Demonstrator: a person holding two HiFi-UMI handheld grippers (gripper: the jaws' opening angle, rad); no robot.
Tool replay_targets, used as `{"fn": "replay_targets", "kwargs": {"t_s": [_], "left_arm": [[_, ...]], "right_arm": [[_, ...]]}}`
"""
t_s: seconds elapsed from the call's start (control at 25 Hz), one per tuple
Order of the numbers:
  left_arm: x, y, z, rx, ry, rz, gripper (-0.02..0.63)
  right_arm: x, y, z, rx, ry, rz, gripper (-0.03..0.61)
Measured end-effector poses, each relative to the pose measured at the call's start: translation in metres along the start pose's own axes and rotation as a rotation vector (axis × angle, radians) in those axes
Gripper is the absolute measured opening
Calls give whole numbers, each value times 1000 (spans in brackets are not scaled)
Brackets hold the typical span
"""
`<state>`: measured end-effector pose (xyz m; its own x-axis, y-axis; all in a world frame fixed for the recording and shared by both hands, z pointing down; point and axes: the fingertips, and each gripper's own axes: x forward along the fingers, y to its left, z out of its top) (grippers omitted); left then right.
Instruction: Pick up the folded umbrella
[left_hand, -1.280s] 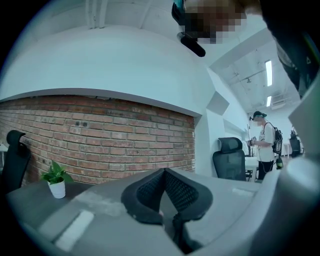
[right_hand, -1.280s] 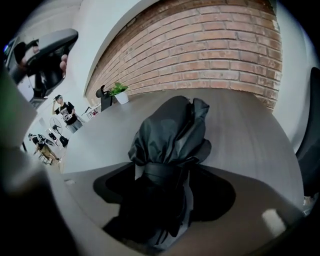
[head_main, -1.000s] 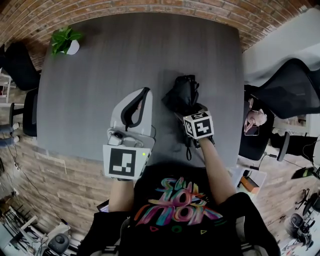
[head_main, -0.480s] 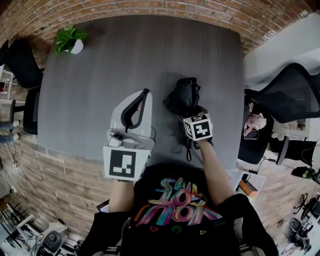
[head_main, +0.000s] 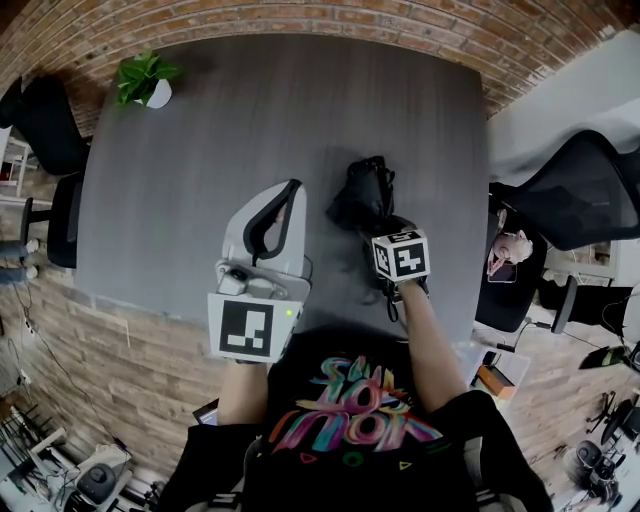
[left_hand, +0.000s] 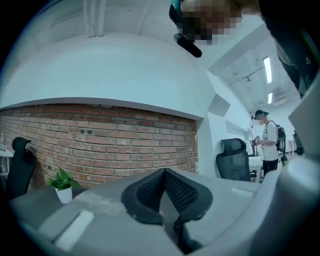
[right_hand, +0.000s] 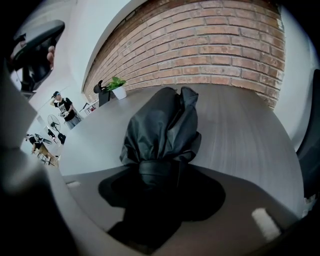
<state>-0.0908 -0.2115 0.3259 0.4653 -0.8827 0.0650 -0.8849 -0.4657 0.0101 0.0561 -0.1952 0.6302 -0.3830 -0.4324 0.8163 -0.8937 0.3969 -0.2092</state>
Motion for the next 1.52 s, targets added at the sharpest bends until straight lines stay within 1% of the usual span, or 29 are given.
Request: {"fn": "replay_targets", "kwargs": {"t_s": [0.16, 0.36, 0.6, 0.72, 0.8, 1.28, 1.52], "left_arm": [[-2, 1, 1, 4, -1, 7, 2], [-2, 1, 3, 8, -4, 5, 2], [-3, -9, 7, 15, -15, -1, 2], [-3, -11, 11, 19, -23, -2, 2], [-4, -13, 13, 25, -27, -3, 2], [-2, -27, 34, 43, -62, -27, 2], [0, -33, 40, 54, -70, -42, 2]], "right_arm": [[-2, 2, 0, -5, -4, 14, 238], [-6, 5, -1, 14, -13, 38, 236], [-16, 8, -1, 38, -48, 75, 236], [-22, 10, 6, 54, -74, 92, 236], [-27, 11, 10, 47, -92, 99, 236], [-81, 18, 55, 24, -261, 125, 236], [-115, 22, 83, 3, -374, 143, 236]]}}
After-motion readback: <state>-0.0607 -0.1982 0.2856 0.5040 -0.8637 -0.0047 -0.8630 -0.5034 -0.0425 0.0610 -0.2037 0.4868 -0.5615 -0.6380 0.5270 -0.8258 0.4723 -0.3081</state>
